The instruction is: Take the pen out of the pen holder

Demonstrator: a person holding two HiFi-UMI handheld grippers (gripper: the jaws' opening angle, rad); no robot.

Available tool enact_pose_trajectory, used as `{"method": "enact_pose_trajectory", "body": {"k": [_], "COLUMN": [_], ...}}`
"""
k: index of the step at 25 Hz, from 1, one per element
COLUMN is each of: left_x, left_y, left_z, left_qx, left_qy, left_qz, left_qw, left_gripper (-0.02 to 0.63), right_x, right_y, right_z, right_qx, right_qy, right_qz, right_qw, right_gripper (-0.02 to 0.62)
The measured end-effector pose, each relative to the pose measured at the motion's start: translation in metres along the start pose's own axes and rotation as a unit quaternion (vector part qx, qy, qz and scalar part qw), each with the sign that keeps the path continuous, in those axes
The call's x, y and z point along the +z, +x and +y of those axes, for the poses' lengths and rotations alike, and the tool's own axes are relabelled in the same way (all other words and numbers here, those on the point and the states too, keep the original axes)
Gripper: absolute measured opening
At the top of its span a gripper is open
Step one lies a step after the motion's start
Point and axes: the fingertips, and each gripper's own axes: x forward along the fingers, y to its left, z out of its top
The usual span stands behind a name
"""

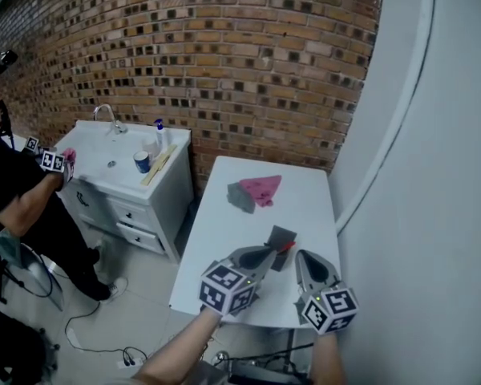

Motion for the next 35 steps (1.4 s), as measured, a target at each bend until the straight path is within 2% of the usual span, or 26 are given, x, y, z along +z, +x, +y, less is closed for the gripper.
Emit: {"method": "enact_pose_trajectory", "body": {"k": [9,18,25,29,35], "left_x": [-0.015,-0.04,-0.062,-0.072,-0.081], "left_y": [0.01,0.014,0.013,0.013,0.01], "left_z": [0.026,0.056,0.077,0.088,0.092], "left_qx": [0.024,0.048,0.065,0.074,0.08], "left_qy": [-0.01,-0.012,-0.028,-0.036,-0.05], "left_qz": [0.015,0.049,0.062,0.066,0.072], "left_qw": [0.9995,0.9976,0.9956,0.9944,0.9929], "left_gripper": [0.003,0.003,0.003,0.003,0.003], "right_x": [-0.026,-0.072,-0.118,-0.141,-0.164], "right_y": [0.026,0.073,0.11,0.125,0.139], "right_z": [-0.015,-0.02,-0.019,-0.024,-0.027], "right_qx": [-0.009,-0.002,0.014,0.015,0.008], "right_qy": [0.006,-0.021,-0.033,-0.045,-0.062], "right_qz": [0.04,0.092,0.146,0.17,0.203], "right_qw": [0.999,0.996,0.989,0.984,0.977], "right_gripper": [0.0,0.008,0.107,0.13,0.13]}}
